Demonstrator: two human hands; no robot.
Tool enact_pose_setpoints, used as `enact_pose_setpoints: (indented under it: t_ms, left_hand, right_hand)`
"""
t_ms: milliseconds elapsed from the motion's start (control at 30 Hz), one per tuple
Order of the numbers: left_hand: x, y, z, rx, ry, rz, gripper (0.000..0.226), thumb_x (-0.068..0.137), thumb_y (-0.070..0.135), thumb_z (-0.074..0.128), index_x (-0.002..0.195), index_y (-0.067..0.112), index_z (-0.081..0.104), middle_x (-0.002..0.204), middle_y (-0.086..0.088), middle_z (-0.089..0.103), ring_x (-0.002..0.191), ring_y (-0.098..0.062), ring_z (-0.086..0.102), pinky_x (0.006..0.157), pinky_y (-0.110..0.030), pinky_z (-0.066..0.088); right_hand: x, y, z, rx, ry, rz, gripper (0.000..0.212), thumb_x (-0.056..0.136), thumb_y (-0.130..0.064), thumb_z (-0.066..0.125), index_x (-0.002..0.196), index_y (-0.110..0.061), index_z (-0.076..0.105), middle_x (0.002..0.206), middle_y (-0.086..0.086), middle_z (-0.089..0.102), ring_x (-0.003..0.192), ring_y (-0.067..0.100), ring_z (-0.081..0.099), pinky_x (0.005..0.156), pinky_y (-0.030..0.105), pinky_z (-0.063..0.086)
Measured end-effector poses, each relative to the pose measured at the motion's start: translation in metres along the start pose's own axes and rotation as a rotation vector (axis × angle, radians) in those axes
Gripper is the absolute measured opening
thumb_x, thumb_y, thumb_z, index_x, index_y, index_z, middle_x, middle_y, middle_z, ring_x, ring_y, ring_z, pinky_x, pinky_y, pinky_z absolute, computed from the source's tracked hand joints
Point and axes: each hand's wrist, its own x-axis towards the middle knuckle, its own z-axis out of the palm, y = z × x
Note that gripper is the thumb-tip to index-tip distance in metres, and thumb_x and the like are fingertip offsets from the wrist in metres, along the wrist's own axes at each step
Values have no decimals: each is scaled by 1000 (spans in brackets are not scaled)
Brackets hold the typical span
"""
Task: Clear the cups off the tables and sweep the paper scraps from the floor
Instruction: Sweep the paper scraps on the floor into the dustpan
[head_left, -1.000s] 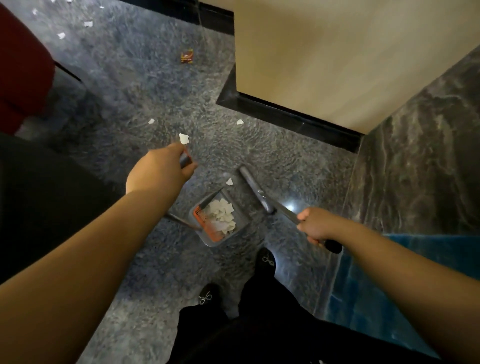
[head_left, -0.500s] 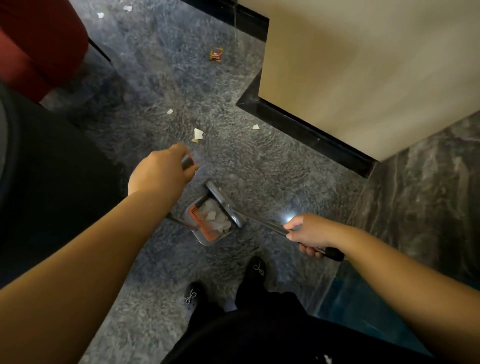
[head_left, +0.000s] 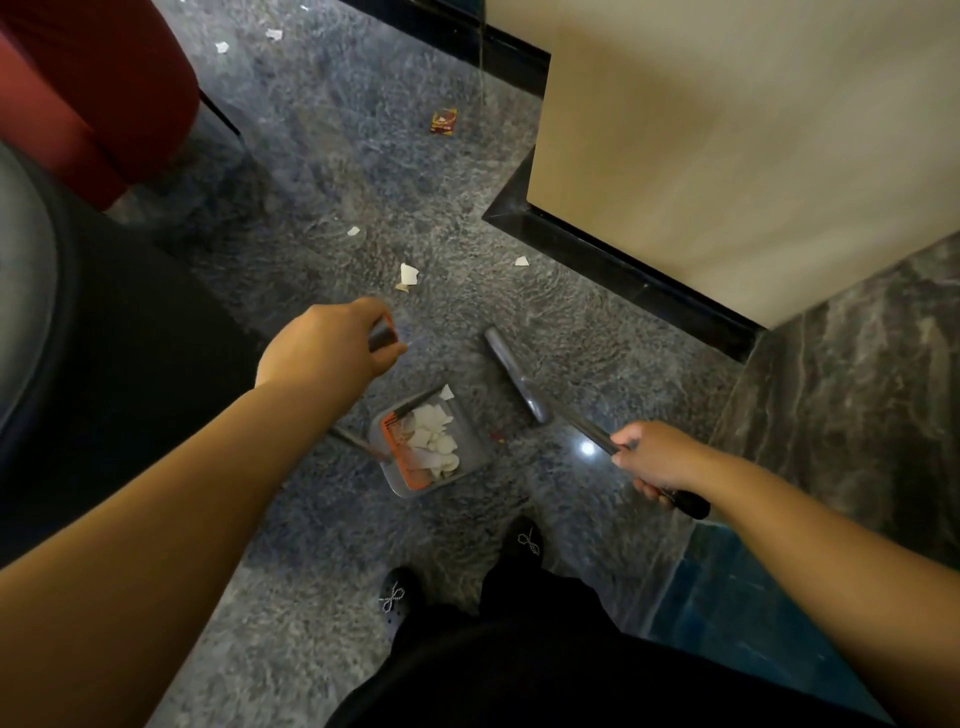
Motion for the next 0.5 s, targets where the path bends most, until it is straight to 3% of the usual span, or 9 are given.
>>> enact_pose_setpoints:
  t_ms: [167, 300, 500]
  left_hand:
    - [1, -4, 9, 44, 13, 25, 23, 89, 44, 64, 98, 24, 57, 76, -2, 54, 71, -25, 52, 56, -33, 42]
    - [0, -7, 13, 63, 17, 42, 26, 90, 45, 62, 99, 21, 56, 75, -2, 53, 71, -27, 53, 56, -35, 43]
    - [-17, -22, 17, 49, 26, 56, 23, 91, 44, 61, 98, 23, 55, 74, -2, 55, 69, -27, 55, 56, -36, 49]
  right_hand:
    - [2, -12, 21, -76, -68, -5, 48, 101, -19, 46, 146, -11, 34, 71, 13, 60, 58, 21, 54, 56, 31, 45]
    - [-1, -21, 44, -43, -121, -33, 51, 101, -17, 47, 149, -12, 30, 71, 15, 57, 53, 21, 49, 47, 27, 42]
    - [-12, -23, 61, 55, -115, -39, 48, 98, -18, 53, 144, -17, 39, 69, 11, 58, 50, 17, 49, 39, 20, 39]
